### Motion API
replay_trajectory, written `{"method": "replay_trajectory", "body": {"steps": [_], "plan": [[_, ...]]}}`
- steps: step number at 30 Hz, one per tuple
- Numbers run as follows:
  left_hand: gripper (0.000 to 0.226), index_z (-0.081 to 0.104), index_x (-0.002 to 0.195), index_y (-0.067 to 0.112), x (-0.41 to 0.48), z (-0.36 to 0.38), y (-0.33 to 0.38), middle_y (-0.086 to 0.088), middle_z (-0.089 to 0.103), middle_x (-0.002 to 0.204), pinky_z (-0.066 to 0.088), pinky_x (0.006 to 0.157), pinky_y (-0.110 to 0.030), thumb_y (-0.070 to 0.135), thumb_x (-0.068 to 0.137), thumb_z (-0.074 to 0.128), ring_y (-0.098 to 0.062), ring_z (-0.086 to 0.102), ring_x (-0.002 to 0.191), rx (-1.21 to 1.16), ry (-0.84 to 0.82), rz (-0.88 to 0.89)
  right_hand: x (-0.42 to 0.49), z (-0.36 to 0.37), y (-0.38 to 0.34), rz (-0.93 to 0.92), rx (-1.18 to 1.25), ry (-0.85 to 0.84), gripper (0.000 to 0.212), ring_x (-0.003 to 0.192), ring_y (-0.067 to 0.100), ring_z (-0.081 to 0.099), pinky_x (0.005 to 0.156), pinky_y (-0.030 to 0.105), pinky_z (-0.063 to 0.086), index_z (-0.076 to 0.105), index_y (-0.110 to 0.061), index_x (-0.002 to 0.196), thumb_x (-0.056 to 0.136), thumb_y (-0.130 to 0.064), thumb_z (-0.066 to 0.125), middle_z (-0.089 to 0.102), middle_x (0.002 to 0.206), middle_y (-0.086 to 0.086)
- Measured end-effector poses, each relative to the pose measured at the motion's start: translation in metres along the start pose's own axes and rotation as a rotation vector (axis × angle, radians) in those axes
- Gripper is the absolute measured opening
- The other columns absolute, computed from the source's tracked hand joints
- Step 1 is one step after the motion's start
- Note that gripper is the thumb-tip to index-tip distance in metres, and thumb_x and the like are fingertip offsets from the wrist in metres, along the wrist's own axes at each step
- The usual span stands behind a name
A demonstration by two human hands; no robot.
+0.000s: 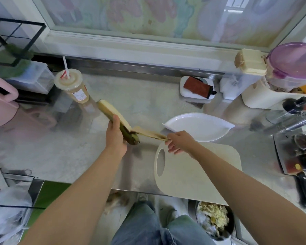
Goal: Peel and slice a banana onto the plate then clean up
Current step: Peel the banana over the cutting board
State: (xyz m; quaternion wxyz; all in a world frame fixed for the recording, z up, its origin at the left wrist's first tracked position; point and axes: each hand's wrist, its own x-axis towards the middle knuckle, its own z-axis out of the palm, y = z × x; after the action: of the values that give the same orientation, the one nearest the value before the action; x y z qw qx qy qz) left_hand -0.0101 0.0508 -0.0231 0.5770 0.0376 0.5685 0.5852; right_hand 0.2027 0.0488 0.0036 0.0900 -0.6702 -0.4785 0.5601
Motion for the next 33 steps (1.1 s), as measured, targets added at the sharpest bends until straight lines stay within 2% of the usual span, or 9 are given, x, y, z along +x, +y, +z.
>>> {"method": "replay_trajectory", "body": {"steps": [2,4,7,10,13,18,23,30,33], "plan": [[0.039,0.047,0.127,0.013,-0.005,-0.002,0.003,-0.013,0.06,0.099,0.055,0.075,-0.038,0.039,0.099,0.044,-0.024,0.061,0.086,0.212,-0.139,0.035,0.009,-0.003,-0.007,-0.116,-0.081,0.122,0.035,0.083,0.024,0.065,0.083,0.039,0.054,0.069,-0.01,0.097,0.093,-0.037,0.048,0.069,0.092,0.009],[0.035,0.049,0.12,0.006,-0.013,-0.002,0.004,-0.014,0.06,0.091,0.055,0.061,-0.03,0.034,0.099,0.044,-0.022,0.061,0.076,0.373,-0.251,0.078,0.013,0.0,-0.023,-0.235,0.034,0.181,0.033,0.094,0.02,0.065,0.092,0.041,0.052,0.067,-0.015,0.109,0.094,-0.04,0.051,0.069,0.104,0.004],[0.035,0.054,0.115,0.005,-0.02,-0.003,0.003,-0.018,0.064,0.092,0.054,0.065,-0.032,0.035,0.098,0.048,-0.025,0.063,0.078,0.563,-0.415,0.087,0.014,0.008,-0.051,-0.363,0.262,0.109,0.036,0.094,0.016,0.067,0.083,0.031,0.056,0.06,-0.012,0.121,0.094,-0.035,0.057,0.068,0.109,0.003],[0.036,0.054,0.119,0.008,-0.022,-0.006,0.003,-0.016,0.067,0.094,0.052,0.071,-0.038,0.037,0.098,0.047,-0.025,0.065,0.078,0.645,-0.519,0.0,0.017,0.015,-0.063,-0.408,0.253,0.115,0.03,0.082,0.015,0.068,0.074,0.026,0.056,0.067,-0.009,0.106,0.09,-0.033,0.063,0.071,0.095,0.007],[0.033,0.055,0.117,0.011,-0.023,-0.008,0.005,-0.017,0.068,0.094,0.051,0.073,-0.041,0.036,0.097,0.047,-0.027,0.064,0.079,0.681,-0.58,-0.059,0.022,0.016,-0.059,-0.397,0.25,0.144,0.025,0.073,0.015,0.067,0.071,0.029,0.056,0.068,-0.007,0.094,0.087,-0.032,0.068,0.072,0.085,0.009],[0.031,0.057,0.113,0.01,-0.023,-0.008,0.008,-0.016,0.067,0.089,0.05,0.07,-0.041,0.033,0.097,0.046,-0.027,0.062,0.075,0.729,-0.627,-0.084,0.022,0.012,-0.055,-0.349,0.292,0.083,0.025,0.074,0.018,0.07,0.069,0.028,0.059,0.069,-0.002,0.094,0.09,-0.027,0.065,0.071,0.08,0.008],[0.029,0.058,0.114,0.015,-0.017,-0.009,0.009,-0.015,0.069,0.092,0.051,0.071,-0.039,0.034,0.098,0.045,-0.025,0.064,0.077,0.794,-0.646,-0.101,0.021,0.006,-0.057,-0.339,0.204,0.055,0.025,0.076,0.021,0.072,0.071,0.029,0.06,0.069,0.0,0.095,0.092,-0.023,0.061,0.073,0.084,0.013],[0.023,0.06,0.111,0.026,-0.012,-0.012,0.005,-0.009,0.071,0.094,0.053,0.077,-0.041,0.037,0.098,0.043,-0.021,0.068,0.08,0.901,-0.691,-0.054,0.025,0.012,-0.058,-0.383,-0.026,0.25,0.007,0.059,0.025,0.07,0.065,0.039,0.061,0.067,-0.002,0.075,0.079,-0.006,0.062,0.07,0.064,0.011],[0.025,0.059,0.111,0.021,-0.011,-0.01,0.006,-0.009,0.071,0.093,0.052,0.078,-0.041,0.036,0.099,0.043,-0.022,0.068,0.081,0.891,-0.686,-0.032,0.028,0.015,-0.057,-0.355,0.06,0.286,0.009,0.057,0.023,0.069,0.064,0.04,0.061,0.067,-0.002,0.073,0.079,-0.007,0.062,0.07,0.063,0.012]]}}
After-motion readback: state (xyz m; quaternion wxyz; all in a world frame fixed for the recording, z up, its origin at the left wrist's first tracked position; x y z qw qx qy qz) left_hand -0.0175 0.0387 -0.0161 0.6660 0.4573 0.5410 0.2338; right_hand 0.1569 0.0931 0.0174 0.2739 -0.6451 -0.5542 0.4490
